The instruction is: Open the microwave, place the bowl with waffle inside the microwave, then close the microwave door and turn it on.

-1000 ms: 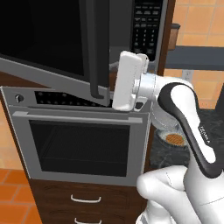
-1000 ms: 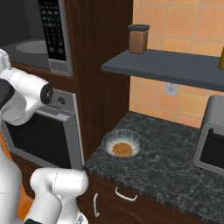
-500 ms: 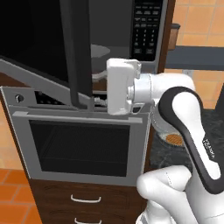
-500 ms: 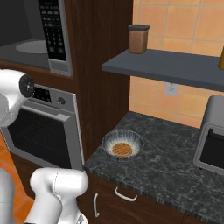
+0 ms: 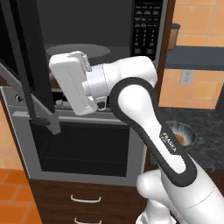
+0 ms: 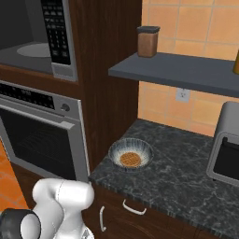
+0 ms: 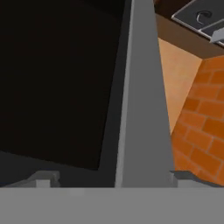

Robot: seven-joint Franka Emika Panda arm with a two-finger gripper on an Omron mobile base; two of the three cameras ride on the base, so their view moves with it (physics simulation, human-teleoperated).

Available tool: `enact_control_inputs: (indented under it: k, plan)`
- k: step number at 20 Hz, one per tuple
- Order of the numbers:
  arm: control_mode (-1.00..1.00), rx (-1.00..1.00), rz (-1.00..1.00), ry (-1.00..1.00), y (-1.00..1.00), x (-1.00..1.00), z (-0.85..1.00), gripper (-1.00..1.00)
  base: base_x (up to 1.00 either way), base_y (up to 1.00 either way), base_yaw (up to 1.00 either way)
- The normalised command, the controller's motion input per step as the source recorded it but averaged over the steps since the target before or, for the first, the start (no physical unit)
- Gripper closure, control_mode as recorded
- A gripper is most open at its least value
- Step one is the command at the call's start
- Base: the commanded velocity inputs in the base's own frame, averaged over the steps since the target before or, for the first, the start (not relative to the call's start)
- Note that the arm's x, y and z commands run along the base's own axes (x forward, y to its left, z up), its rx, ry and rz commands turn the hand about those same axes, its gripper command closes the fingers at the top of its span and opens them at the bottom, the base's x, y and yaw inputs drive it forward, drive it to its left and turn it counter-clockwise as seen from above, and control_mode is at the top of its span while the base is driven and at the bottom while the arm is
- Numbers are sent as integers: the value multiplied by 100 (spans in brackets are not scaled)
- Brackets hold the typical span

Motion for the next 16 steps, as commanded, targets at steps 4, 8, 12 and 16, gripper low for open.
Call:
enact_control_inputs:
  k: [4, 8, 12, 16]
  plan:
    - [-100, -11, 0, 9, 100, 25, 0, -100, 0, 0, 0]
    - [-100, -2, 0, 1, 92, 28, -1, -100, 0, 0, 0]
    - [-100, 0, 0, 0, 72, 24, -5, -100, 0, 0, 0]
    - [-100, 0, 0, -4, -45, -8, 0, -100, 0, 0, 0]
